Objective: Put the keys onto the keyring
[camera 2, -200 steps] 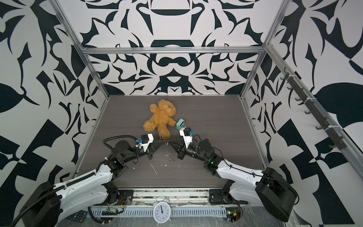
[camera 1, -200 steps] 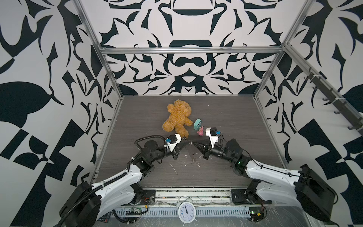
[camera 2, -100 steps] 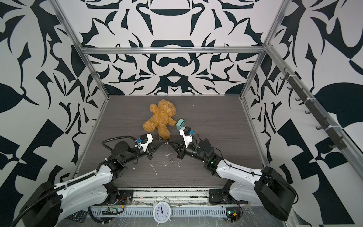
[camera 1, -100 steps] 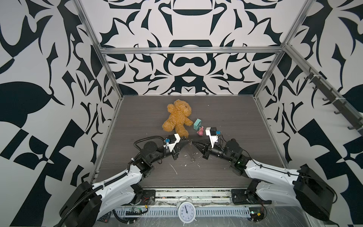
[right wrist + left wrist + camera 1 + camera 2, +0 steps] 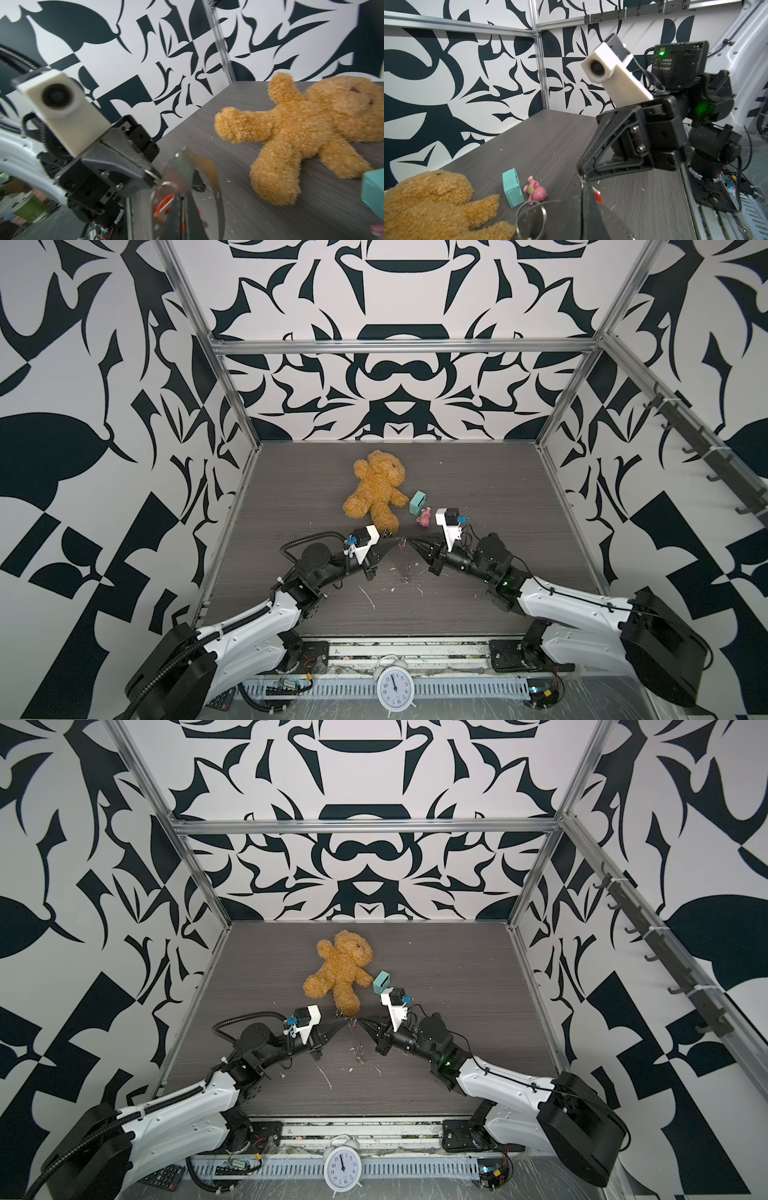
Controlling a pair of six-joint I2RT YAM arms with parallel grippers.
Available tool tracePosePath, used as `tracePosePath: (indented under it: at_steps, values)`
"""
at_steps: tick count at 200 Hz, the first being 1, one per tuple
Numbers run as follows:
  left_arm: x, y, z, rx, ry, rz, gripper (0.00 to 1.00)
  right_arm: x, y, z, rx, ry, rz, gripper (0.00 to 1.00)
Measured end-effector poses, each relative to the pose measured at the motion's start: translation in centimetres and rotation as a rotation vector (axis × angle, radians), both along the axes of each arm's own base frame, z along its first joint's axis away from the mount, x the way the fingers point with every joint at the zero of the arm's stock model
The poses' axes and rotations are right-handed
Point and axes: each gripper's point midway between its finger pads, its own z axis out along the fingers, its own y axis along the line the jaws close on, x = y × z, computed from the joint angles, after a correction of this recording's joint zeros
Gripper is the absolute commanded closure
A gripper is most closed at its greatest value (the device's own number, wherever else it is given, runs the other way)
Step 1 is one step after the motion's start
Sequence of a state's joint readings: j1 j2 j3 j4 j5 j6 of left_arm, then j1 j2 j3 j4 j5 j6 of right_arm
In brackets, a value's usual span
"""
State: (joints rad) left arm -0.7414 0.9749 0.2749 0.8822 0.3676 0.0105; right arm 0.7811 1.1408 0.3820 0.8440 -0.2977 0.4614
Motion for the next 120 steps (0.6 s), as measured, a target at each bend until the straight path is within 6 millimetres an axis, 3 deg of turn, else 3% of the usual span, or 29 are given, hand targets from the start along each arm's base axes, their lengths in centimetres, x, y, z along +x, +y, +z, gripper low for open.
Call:
tracePosePath:
  at_steps: [33,65,92,120]
  values:
    - [-0.3,0.0,0.7,-0.020,-0.020,-0.011,1.00,1.2,-0.9,-0.9,-0.036,0.010,-0.069,0.78]
    - [-0.4,0.0,0.7,-0.020,-0.020,-0.015,1.00,1.1,-1.2,-1.0,-0.060,-0.010,-0.074,0.77]
    - [-0.5,0.0,0.8,-0.020,-0.021,-0.017,1.00,0.5,-1.2,-0.2,-0.067,-0.055,-0.058,0.76]
    - [-0.4,0.0,0.8,-0.020,-0.020,-0.015,1.00,-1.3,-0.3,0.8,-0.081,-0.137,-0.009,0.74]
